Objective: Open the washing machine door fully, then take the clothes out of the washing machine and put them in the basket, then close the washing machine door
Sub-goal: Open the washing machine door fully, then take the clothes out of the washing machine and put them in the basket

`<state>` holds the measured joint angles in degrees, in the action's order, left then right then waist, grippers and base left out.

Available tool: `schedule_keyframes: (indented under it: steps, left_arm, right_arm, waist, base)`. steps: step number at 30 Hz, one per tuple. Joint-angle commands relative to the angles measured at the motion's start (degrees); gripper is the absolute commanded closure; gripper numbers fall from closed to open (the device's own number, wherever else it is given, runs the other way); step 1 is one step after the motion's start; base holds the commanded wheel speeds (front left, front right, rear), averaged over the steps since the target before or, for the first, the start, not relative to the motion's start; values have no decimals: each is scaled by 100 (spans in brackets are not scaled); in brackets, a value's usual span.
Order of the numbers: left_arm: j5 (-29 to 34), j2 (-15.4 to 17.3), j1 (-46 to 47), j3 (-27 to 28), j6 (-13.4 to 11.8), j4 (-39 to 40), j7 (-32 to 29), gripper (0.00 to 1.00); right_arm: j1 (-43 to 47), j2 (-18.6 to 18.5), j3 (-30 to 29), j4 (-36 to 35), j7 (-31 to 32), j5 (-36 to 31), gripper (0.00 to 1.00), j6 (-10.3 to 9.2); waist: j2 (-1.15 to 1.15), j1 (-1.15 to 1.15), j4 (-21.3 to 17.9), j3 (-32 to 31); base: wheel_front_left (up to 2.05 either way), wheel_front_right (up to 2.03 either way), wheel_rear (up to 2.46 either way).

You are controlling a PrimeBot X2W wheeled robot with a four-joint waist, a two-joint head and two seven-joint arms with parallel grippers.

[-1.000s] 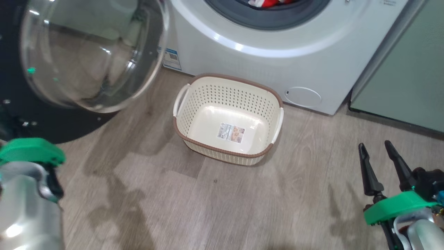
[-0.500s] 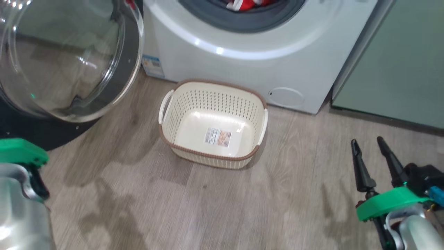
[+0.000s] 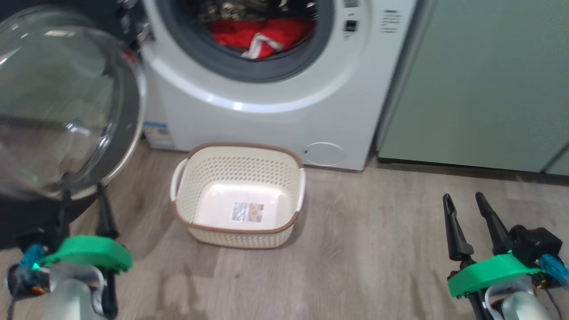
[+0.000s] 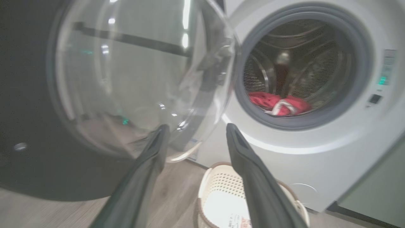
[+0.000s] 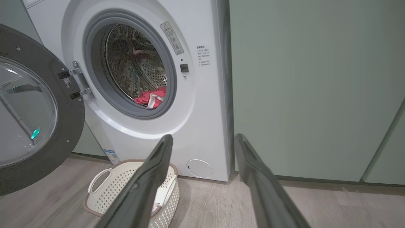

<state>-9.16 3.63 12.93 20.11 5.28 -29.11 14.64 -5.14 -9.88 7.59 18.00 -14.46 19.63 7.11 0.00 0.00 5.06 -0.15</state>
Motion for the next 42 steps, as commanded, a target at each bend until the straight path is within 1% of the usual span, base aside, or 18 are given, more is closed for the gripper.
schedule_keyframes:
  steps: [1, 5, 8, 13, 18, 22, 29, 42]
  left_arm:
    - [-16, 78, -43, 2, 70, 368, 36, 0]
    - [-38, 9, -367, -241, 152, 665, 36, 0]
    - [-45, -16, -461, -413, 181, 745, 36, 0]
    - [-30, -23, -455, -551, 202, 642, 36, 0]
    - [-66, -27, -407, -543, 210, 562, 36, 0]
    - [100, 24, -446, -674, 216, 583, 36, 0]
    - [132, 29, -434, -682, 219, 668, 36, 0]
    - [75, 79, -310, -760, 220, 544, 36, 0]
  right_arm:
    - [-45, 15, 76, -204, -54, -86, 0, 37]
    - [-50, 43, 136, -268, -54, -171, 0, 37]
    - [-54, 60, 171, -316, -54, -211, 0, 37]
    - [-6, 76, 243, -320, -54, -288, 0, 37]
    - [40, 69, 245, -316, -54, -340, 0, 37]
    - [97, 51, 147, -350, -54, -382, 0, 37]
    - [131, 67, 62, -370, -54, -380, 0, 37]
    - [126, 81, 58, -342, -54, -368, 0, 37]
  waist:
    - [0, 0, -291, -156]
    - [0, 0, -565, -208]
    - [0, 0, -735, -223]
    - [0, 0, -998, -269]
    - [0, 0, -1177, -277]
    - [0, 0, -1309, -294]
    - [0, 0, -1325, -281]
    - [0, 0, -1278, -273]
  base:
    - [0, 0, 0]
    - [0, 0, 0]
    - [0, 0, 0]
    - [0, 0, 0]
    - [0, 0, 0]
    - [0, 0, 0]
    - [0, 0, 0]
    - [0, 0, 0]
